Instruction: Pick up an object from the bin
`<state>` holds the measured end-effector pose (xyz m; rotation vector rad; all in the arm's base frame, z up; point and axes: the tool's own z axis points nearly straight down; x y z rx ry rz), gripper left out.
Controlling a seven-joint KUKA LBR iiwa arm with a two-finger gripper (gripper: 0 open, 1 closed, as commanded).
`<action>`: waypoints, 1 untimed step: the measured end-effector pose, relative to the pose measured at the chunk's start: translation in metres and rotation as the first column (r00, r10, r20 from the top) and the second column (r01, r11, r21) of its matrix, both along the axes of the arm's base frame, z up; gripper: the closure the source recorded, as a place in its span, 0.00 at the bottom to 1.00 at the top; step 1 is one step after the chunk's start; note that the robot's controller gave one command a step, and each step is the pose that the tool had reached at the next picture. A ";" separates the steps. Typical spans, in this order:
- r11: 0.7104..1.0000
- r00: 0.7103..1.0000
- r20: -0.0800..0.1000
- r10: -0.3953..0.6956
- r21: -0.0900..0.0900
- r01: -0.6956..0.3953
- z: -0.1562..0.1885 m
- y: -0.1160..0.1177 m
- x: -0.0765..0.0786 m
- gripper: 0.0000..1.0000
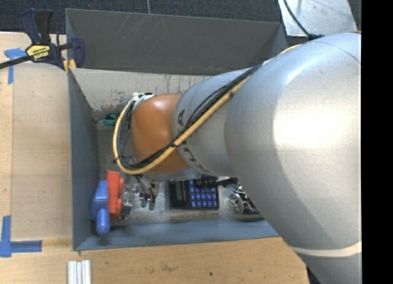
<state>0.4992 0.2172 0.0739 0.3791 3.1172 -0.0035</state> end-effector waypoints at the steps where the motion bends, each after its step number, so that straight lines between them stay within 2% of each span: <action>1: 0.999 0.999 0.000 0.052 0.000 -0.052 0.000 0.002 0.002 0.00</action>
Offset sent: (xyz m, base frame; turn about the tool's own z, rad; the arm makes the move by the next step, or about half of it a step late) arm 0.0013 0.0098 0.0007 -0.2250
